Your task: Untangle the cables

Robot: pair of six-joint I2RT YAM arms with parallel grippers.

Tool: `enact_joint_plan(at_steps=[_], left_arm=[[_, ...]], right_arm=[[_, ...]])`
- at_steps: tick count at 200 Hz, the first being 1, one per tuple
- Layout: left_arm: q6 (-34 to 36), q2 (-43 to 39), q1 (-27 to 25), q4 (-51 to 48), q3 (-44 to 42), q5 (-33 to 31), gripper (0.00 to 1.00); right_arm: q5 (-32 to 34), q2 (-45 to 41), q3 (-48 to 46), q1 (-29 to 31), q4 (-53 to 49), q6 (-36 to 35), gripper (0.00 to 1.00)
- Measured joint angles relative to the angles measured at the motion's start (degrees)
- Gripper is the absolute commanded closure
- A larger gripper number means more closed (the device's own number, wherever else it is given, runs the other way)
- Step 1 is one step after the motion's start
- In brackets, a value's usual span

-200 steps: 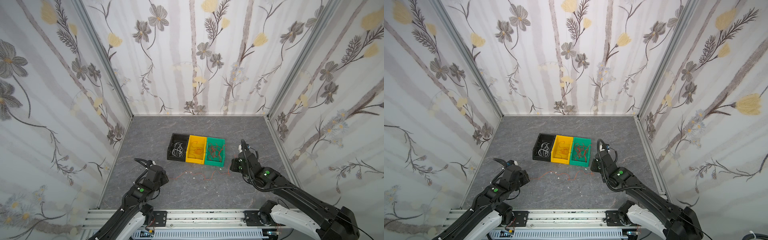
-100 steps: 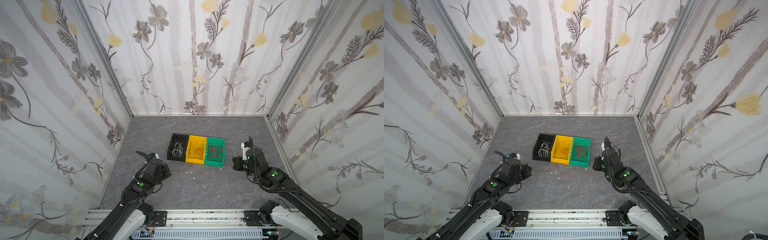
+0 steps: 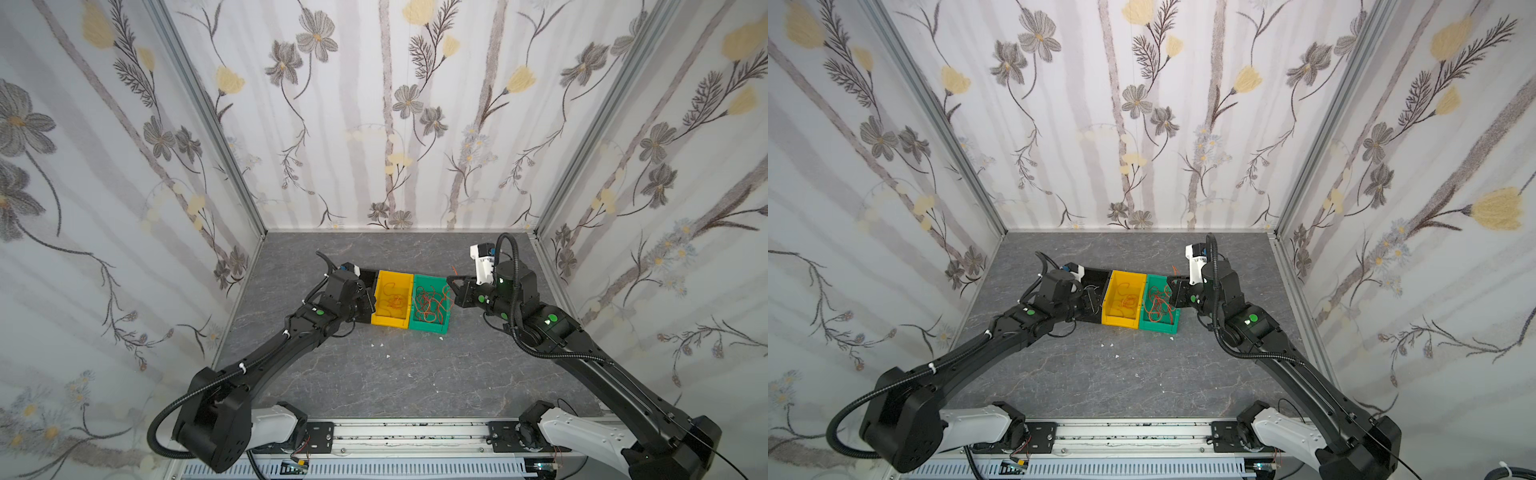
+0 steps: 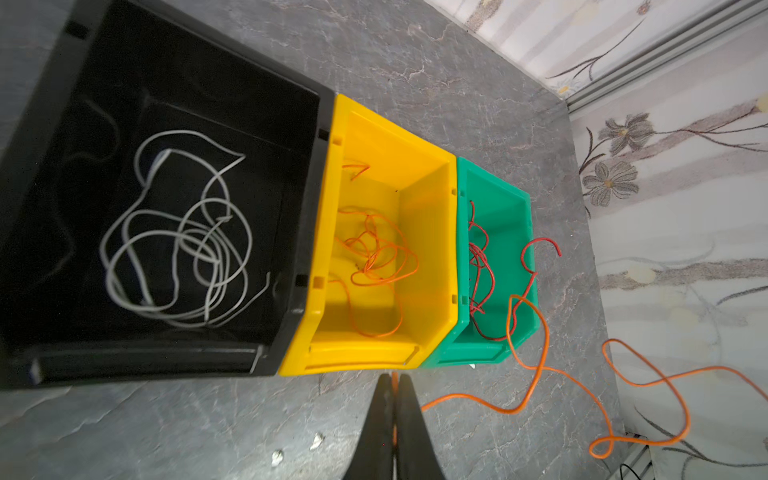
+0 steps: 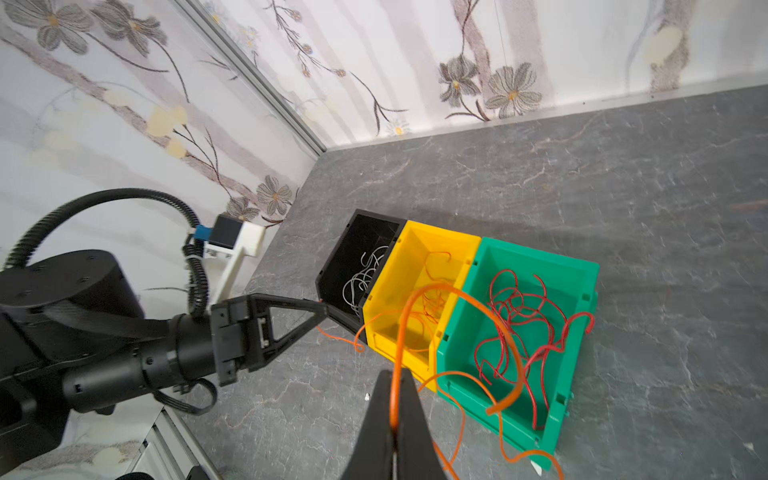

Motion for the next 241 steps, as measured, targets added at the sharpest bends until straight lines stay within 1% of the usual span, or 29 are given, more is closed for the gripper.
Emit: enact_joint_plan(at_steps=[51,80,106,130,142,163,199,212,241], left_arm=[[0.24,15.32,-0.59,3.91,8.81,1.68,1.00],[0.20,20.44,-0.66,4.20,11.37,1.86,1.00],[0.17,23.06,-0.70,4.13,13.33,1.81,0.90],[0.22,23.87,-0.70,3.08,14.38,1.42,0.74],[0.26,23.85,-0.68,2.38,14.71,1.07,0.66],[0.94,23.54,-0.68,1.18,15.10,0.63,0.58],[1.90,20.46,-0.26,-0.33,14.32,0.15,0.41],[2.03,19.08,0.13,-0.50,13.29,0.11,0.38],[2.99,16.96,1.31,-1.22,11.45,0.15,0.38]], right_arm=[[-2.45,7.41,6.03,-0.04,4.72,-2.36,1.00],[-3.85,13.05,8.81,-0.07,6.43,-4.02,1.00],[-5.25,17.38,11.28,-0.11,7.30,-4.85,1.00],[-6.19,20.63,14.36,-0.11,7.65,-4.92,1.00],[-6.25,21.64,15.85,-0.11,7.58,-4.92,1.00],[-6.23,23.06,18.47,-0.11,6.71,-4.92,1.00],[-6.91,25.68,22.29,0.00,3.87,-5.14,1.00],[-7.37,26.43,22.91,0.13,2.84,-5.31,1.00],[-7.72,28.35,24.35,0.55,2.03,-5.44,1.00]])
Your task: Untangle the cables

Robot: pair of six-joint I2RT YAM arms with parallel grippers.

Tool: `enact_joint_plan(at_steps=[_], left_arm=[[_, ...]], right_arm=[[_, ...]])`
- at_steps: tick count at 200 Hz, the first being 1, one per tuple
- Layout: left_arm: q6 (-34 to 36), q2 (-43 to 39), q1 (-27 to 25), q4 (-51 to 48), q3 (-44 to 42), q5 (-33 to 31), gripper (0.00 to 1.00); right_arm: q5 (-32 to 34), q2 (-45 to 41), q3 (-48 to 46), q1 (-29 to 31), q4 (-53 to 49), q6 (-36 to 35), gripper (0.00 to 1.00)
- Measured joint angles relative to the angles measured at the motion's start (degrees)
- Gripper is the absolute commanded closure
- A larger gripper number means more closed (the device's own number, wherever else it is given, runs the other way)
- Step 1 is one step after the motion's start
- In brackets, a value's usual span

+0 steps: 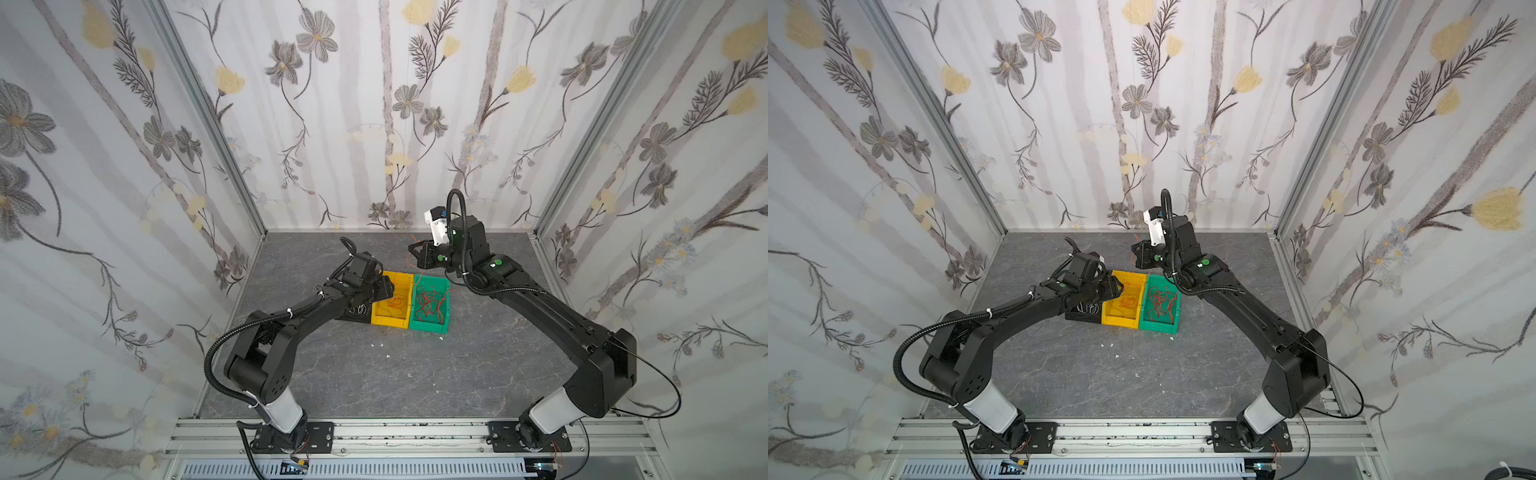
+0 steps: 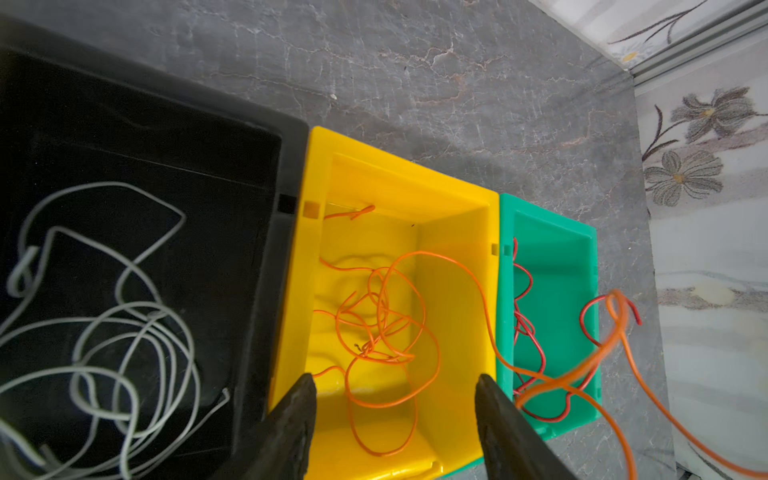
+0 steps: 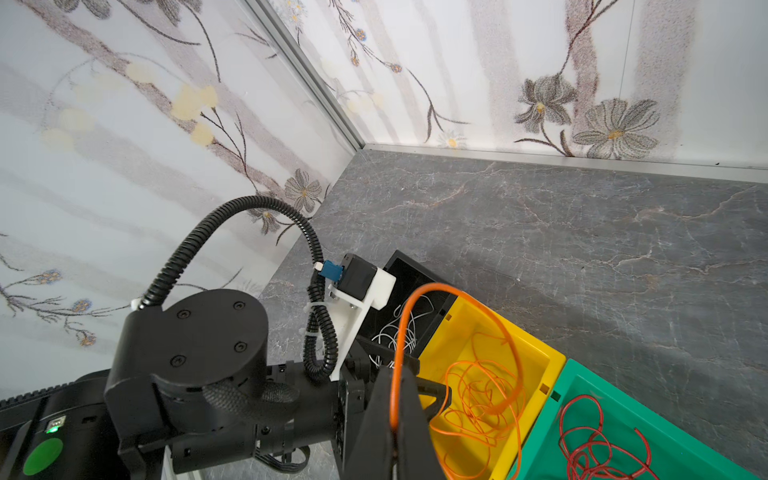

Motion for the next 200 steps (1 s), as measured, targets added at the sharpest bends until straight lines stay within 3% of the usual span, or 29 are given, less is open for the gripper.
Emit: enact_joint_plan(at_steps=[124,200], left_arm=[[-0.20,-24.87,8.70,-2.69,-17.09,-1.38,0.38],[-1.27,-28.79,9.97,-3.10,-22.12,-1.11,0.38]], right_arm=[[-4.52,15.08,4.00,2.16,3.65,4.24,1.00],[-1.40,23.67,3.26,4.50,0.59,6.64,0.99]])
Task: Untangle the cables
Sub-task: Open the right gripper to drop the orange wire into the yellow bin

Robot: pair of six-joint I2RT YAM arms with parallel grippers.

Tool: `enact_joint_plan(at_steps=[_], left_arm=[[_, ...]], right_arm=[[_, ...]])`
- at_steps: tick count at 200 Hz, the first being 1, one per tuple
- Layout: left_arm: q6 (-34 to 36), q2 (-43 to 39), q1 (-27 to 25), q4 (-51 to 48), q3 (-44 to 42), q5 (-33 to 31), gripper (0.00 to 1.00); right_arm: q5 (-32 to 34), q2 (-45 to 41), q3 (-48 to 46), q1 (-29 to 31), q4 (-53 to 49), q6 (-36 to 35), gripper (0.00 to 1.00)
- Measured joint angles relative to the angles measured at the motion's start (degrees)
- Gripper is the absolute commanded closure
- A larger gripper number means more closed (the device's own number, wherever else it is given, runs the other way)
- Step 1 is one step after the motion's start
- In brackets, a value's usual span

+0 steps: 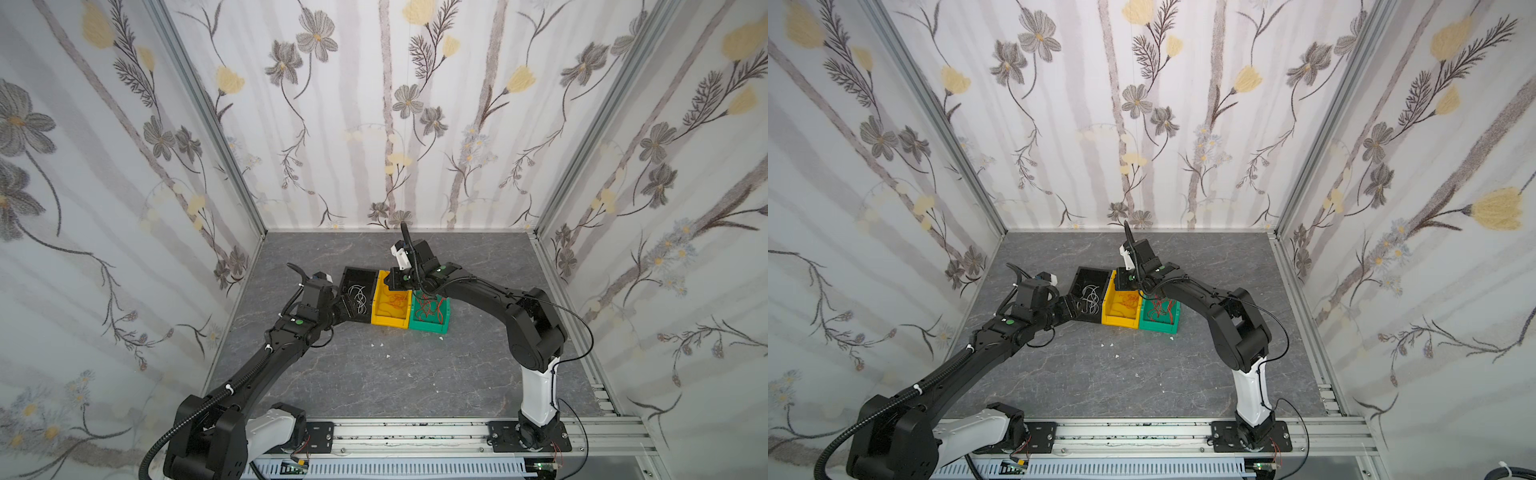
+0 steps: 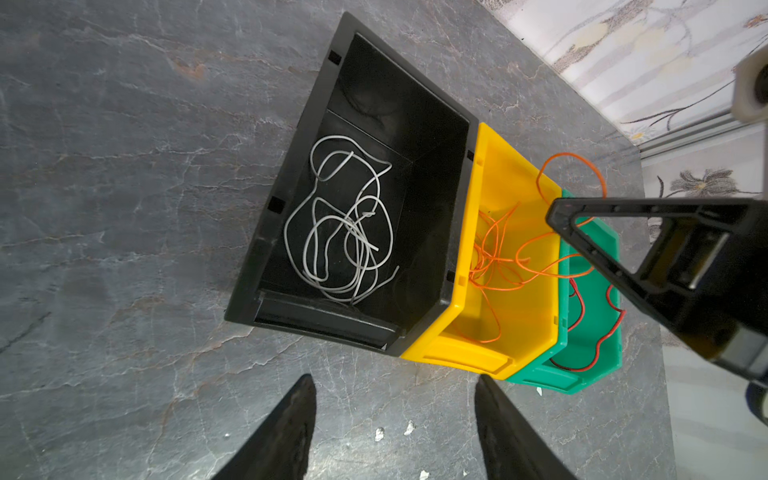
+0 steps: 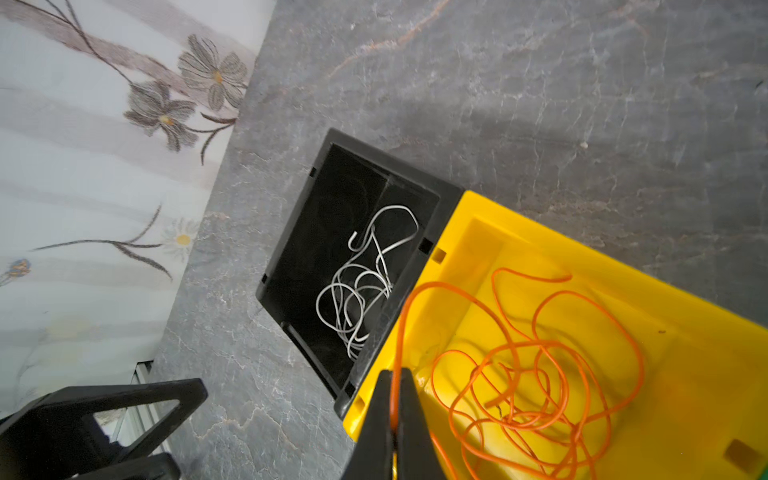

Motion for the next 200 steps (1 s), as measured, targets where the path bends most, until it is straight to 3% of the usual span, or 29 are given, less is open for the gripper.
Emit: enact_joint_plan(at_steps=[40,58,70,87,155,200], left_arm=[[-0.04,-0.57,0.09,-0.02,-0.70,0.04,0.38],[-0.15,-1.42,0.15,-0.20,-0.87,0.02,0.38],[-0.17,-1.75,0.20,-0.15,-0.96,0.02,0.38],[-0.20,-2.03,0.20,-0.26,-1.27,0.00,0.38],[-0.17,-4.07,0.46,-1.07,-1.79,-0.68,0.38],[-0.02,-6.32,1.57,-3.08,-2.32,-1.14,0.38]], right_arm=[[4.70,2.54,0.00,0.55,-4.13,1.05,0.94],[7.08,2.67,0.07,0.87,-5.92,1.44,0.87],[7.45,2.71,0.11,0.96,-7.26,1.44,0.75],[7.52,2.10,0.09,1.18,-8.79,1.29,0.70],[7.41,-6.91,-1.18,1.18,-9.79,0.15,0.61],[8.07,-16.04,-7.54,-0.61,-9.49,-2.60,0.54]])
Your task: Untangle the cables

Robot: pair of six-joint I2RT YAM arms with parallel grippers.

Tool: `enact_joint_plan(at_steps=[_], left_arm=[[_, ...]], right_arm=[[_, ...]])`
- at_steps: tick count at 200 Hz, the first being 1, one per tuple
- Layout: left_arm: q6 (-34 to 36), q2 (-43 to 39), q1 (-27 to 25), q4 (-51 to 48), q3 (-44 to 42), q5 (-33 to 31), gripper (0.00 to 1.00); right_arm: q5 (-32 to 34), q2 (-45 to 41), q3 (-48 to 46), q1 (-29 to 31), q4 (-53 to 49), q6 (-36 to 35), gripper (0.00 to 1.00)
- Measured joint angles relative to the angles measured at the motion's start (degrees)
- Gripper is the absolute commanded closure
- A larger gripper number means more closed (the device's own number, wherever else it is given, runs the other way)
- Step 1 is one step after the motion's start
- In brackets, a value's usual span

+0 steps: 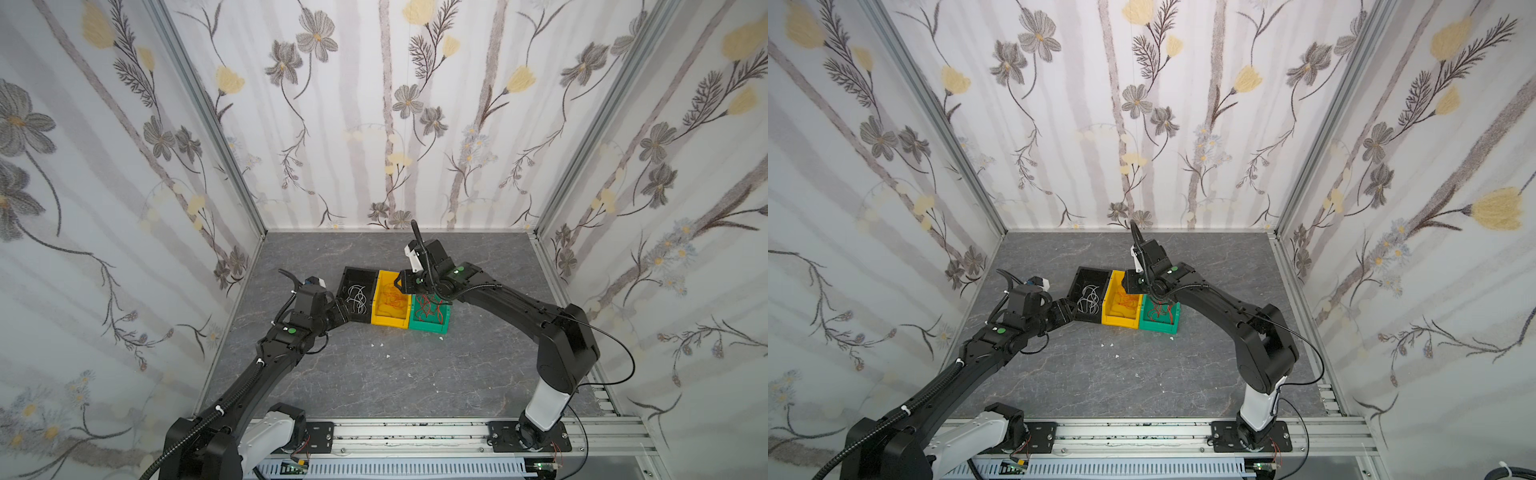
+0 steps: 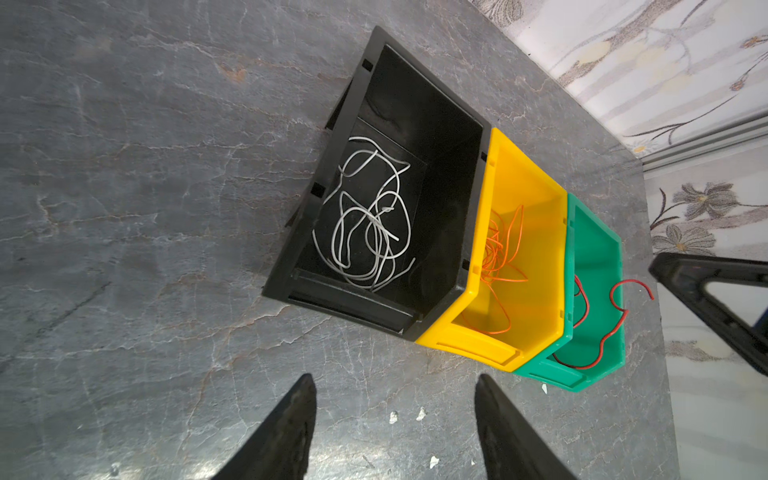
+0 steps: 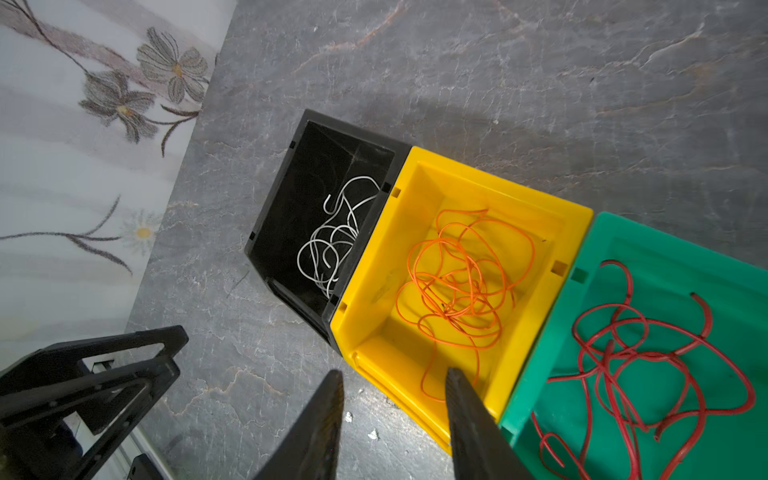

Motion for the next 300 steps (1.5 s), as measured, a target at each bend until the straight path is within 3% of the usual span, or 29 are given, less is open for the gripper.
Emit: enact_joint_plan(at_steps=[41,69,98,146,192,254,279,300], left_arm=[[1.18,-2.91,3.78,-0.79,-1.11,-2.36,0.35],[1.57,-6.10,6.58,-0.85,-3.17,-8.26,0.23],[2.95,-7.56,8.37,-0.42,-5.01,-16.79,0.15],[10.23,-7.04,8.66,7.10,-8.63,-26.95,0.12],[20.72,-4.28,8.85,25.38,-18.40,-30.53,0.10],[31.85,16.96,9.79,55.76,-22.40,-30.32,0.08],[34.82,25.59,9.94,65.85,-21.09,-27.93,0.07],[35.63,27.04,10.86,68.89,-21.11,-26.53,0.06]], right_arm=[[5.20,-12.92,-11.69,-5.25,0.66,-3.76,0.46],[11.13,-21.29,-19.56,-9.70,1.97,-6.97,0.20],[17.70,-28.63,-27.61,-14.36,4.33,-10.36,0.01],[23.63,-34.91,-38.21,-23.89,9.29,-12.07,0.01],[27.56,-36.50,-47.34,-28.48,17.64,-15.87,0.01],[28.61,-31.78,-57.37,-34.40,36.28,-19.26,0.01],[25.35,-29.49,-61.02,-36.13,45.35,-20.02,0.01],[21.92,-28.04,-62.79,-36.87,51.80,-21.31,0.01]])
